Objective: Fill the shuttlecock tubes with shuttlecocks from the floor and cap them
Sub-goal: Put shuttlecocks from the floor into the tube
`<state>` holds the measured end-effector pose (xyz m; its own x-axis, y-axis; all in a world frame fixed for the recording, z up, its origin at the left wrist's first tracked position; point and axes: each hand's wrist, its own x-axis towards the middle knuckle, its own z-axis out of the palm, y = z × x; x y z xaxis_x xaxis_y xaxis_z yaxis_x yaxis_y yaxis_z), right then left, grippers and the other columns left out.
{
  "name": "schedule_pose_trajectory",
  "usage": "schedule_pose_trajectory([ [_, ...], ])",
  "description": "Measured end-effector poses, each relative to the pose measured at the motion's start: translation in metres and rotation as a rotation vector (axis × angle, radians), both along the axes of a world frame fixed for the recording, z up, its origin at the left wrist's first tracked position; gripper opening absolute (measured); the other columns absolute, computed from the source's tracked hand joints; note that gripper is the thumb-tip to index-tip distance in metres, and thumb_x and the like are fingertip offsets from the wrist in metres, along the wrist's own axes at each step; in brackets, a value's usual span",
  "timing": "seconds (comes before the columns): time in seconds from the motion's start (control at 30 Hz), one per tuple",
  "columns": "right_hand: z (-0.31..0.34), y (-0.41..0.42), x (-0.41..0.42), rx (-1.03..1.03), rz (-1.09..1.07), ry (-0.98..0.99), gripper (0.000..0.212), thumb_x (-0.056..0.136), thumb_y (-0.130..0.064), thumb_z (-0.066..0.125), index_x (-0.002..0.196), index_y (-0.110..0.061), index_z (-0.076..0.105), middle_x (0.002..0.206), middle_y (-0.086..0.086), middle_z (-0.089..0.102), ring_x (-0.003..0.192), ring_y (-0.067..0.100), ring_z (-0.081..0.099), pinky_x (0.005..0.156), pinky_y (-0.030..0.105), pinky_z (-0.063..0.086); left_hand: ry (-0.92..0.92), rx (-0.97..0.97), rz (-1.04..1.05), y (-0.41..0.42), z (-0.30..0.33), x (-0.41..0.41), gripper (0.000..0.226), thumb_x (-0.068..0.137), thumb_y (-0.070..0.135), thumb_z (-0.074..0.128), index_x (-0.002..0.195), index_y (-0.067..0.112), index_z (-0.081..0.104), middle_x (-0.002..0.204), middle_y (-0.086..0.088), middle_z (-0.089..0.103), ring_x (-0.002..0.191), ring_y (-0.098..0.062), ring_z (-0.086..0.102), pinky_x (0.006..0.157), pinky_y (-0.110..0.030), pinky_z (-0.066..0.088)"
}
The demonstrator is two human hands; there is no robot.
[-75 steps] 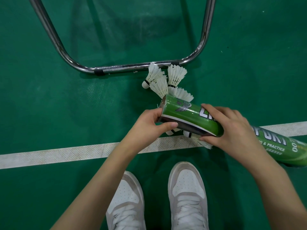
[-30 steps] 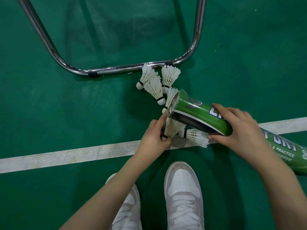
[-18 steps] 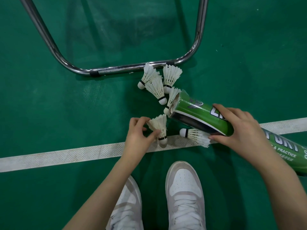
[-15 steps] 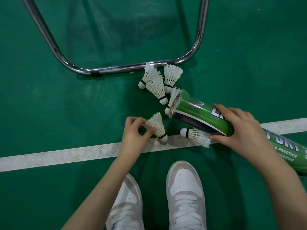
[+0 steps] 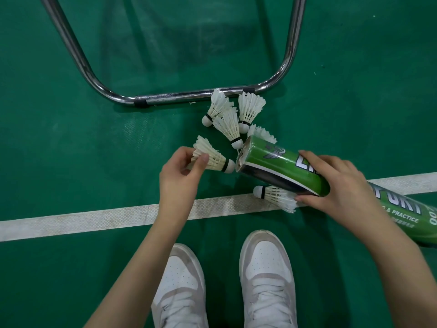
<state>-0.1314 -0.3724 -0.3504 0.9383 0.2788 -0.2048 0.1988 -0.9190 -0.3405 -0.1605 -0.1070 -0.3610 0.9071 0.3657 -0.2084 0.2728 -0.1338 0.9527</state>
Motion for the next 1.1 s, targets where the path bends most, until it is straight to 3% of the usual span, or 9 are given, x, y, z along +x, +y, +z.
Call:
schedule_pose_trajectory([
  [0.13,0.001,0.001,0.000,-0.010,0.009,-0.003,0.088,0.061,-0.040,0.080,0.137,-0.034,0.035,0.120,0.007,0.053,0.107,0.031,0.045,0.092,0.046,0.035,-0.026,-0.056,0.049,-0.001,0.008,0.004,0.010,0.090,0.018,0.063,0.080,0.018,0.061,0.079,-0.001,0.065,0.074,-0.012,0.054,0.075,-0.028,0.045],
  [0.3,0.001,0.006,-0.001,-0.002,0.021,-0.016,0.089,0.060,-0.037,0.081,0.137,-0.036,0.036,0.120,0.005,0.053,0.106,0.029,0.044,0.091,0.044,0.035,-0.011,-0.132,-0.008,-0.007,0.010,0.005,0.009,0.091,0.021,0.062,0.082,0.020,0.062,0.083,-0.005,0.065,0.079,-0.015,0.056,0.085,-0.041,0.049],
  [0.57,0.002,0.012,0.000,-0.001,0.054,-0.024,0.089,0.061,-0.036,0.081,0.137,-0.035,0.035,0.120,0.004,0.053,0.106,0.028,0.044,0.092,0.043,0.035,-0.007,-0.214,-0.197,-0.026,0.012,-0.002,0.016,0.096,0.014,0.050,0.085,0.020,0.061,0.073,0.016,0.062,0.074,0.003,0.056,0.072,-0.009,0.043],
  [0.73,0.003,0.014,-0.001,-0.003,0.060,-0.028,0.089,0.060,-0.036,0.081,0.137,-0.034,0.036,0.119,0.005,0.054,0.104,0.029,0.045,0.090,0.044,0.036,0.001,-0.281,-0.245,-0.026,0.012,-0.002,0.008,0.091,0.022,0.058,0.084,0.019,0.060,0.072,0.016,0.058,0.072,0.002,0.053,0.072,-0.011,0.043],
  [0.9,0.004,0.019,-0.002,0.009,0.084,-0.036,0.089,0.060,-0.036,0.081,0.137,-0.033,0.036,0.119,0.005,0.054,0.104,0.029,0.046,0.089,0.043,0.036,0.021,-0.240,-0.298,-0.028,0.012,-0.002,0.009,0.086,0.015,0.066,0.082,0.020,0.059,0.067,0.018,0.060,0.067,0.003,0.054,0.069,-0.011,0.043],
  [1.1,0.006,0.020,-0.002,0.007,0.090,-0.025,0.089,0.061,-0.037,0.081,0.137,-0.034,0.035,0.120,0.004,0.054,0.105,0.028,0.045,0.090,0.042,0.035,0.057,-0.248,-0.339,-0.026,0.010,-0.002,0.011,0.084,0.010,0.068,0.085,0.018,0.061,0.078,0.014,0.068,0.078,-0.001,0.061,0.081,-0.020,0.049],
])
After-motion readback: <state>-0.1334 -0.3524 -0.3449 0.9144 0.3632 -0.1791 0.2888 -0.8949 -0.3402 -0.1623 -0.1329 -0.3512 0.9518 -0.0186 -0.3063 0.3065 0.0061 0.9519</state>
